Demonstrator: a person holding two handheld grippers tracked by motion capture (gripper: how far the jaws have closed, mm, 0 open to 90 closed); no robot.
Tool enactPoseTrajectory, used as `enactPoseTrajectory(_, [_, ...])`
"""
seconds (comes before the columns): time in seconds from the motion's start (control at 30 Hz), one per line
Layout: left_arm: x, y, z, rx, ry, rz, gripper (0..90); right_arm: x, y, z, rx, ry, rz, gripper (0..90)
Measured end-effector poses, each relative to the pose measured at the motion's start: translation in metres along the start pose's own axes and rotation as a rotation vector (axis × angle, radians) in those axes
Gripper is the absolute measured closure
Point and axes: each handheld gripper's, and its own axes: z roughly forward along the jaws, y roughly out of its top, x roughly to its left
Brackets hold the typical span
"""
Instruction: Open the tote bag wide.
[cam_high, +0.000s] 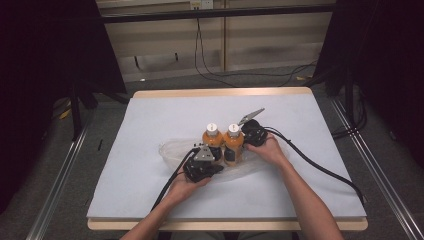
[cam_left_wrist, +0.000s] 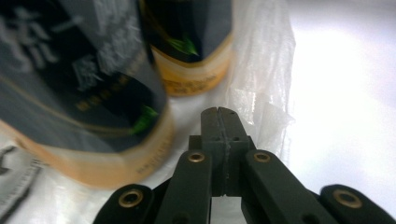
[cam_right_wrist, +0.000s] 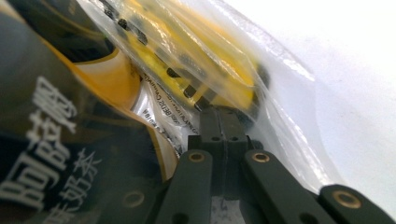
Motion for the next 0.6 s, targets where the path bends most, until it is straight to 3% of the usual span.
enactPoseTrajectory(0.17, [-0.006,0.0,-0.002,0.021,-0.001,0.036,90.0,0.001,0.0,0.001,-0.012,-0.027,0.02,90.0])
enactPoseTrajectory(0.27, [-0.006,-0.001,-0.002,0.014,-0.016,0.027,90.0,0.0,0.001,0.002,-0.013,-0.031,0.015,90.0])
enactPoseTrajectory(0.47, [-0.01,-0.003,-0.004,0.008,-0.049,0.035,90.0,-0.003,0.003,0.003,-0.017,-0.045,0.05,90.0])
enactPoseTrajectory(0.53, [-0.01,-0.004,-0.005,0.014,-0.068,0.017,90.0,-0.004,0.004,0.003,-0.015,-0.052,0.058,90.0])
enactPoseTrajectory(0.6, [-0.012,-0.005,-0.006,0.011,-0.071,0.035,90.0,-0.005,0.006,0.004,-0.004,-0.065,0.062,90.0])
